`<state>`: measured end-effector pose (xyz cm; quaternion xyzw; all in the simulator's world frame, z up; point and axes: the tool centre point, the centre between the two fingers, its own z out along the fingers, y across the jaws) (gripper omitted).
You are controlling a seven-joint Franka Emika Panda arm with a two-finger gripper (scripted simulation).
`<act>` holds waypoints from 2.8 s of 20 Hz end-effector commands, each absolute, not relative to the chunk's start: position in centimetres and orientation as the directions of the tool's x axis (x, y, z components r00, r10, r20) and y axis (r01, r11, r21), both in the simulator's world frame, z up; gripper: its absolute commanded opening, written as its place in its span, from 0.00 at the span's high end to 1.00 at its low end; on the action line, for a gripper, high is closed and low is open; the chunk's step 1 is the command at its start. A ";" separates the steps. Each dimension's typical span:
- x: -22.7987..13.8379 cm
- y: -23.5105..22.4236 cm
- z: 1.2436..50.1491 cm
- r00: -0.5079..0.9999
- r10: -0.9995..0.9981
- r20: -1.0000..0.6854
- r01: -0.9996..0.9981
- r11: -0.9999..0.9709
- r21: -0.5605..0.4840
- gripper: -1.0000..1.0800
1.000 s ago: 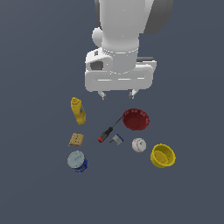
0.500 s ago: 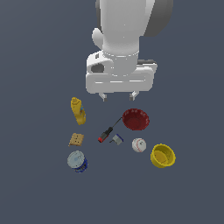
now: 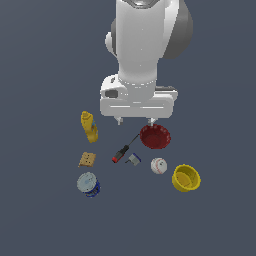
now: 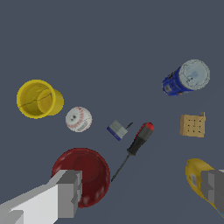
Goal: Pick up a designated object from a clutter of objects.
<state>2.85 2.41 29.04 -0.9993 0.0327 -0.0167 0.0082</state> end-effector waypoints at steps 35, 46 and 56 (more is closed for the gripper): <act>3.9 2.2 6.6 0.663 -0.749 0.000 -0.749 -0.663 -0.001 0.04; 3.8 2.2 5.1 0.657 -0.754 -0.001 -0.754 -0.657 0.000 0.04; 3.8 2.2 1.4 0.655 -0.756 0.000 -0.756 -0.655 0.000 0.04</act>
